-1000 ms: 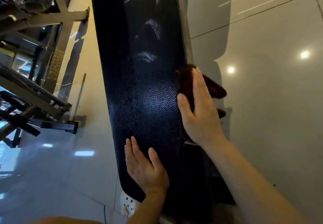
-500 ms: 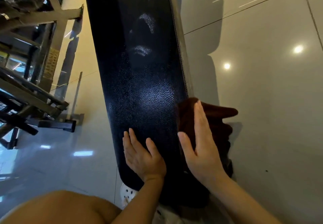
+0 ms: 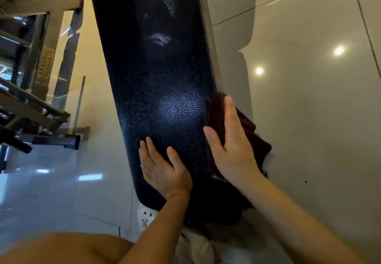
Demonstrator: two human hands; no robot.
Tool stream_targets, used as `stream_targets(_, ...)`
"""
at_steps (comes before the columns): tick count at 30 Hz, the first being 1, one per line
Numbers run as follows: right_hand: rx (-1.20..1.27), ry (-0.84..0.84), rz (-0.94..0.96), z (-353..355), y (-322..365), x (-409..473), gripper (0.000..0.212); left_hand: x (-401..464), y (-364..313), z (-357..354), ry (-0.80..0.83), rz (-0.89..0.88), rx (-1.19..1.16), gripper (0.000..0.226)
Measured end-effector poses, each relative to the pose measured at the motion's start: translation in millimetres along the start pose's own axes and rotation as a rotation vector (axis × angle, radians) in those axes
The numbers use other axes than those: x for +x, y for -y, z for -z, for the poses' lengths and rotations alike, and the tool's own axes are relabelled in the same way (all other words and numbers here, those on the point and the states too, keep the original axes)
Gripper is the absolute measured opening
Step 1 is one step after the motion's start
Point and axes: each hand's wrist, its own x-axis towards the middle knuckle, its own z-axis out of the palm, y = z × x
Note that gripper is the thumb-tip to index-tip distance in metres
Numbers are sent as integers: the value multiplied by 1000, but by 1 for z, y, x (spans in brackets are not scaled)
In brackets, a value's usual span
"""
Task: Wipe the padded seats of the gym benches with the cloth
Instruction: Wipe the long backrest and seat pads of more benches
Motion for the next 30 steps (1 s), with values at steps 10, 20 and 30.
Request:
stream_targets(10,-95,-104,32,0,26,68,66,1,-1,-1,6,15,0,72)
stream_targets(20,-24,-46,78,-7,-20,-34,72,0,0,1,3,11,-1,76)
stream_targets(30,4,63,63,12,29,101,73,2,1,0,20,5,6,73)
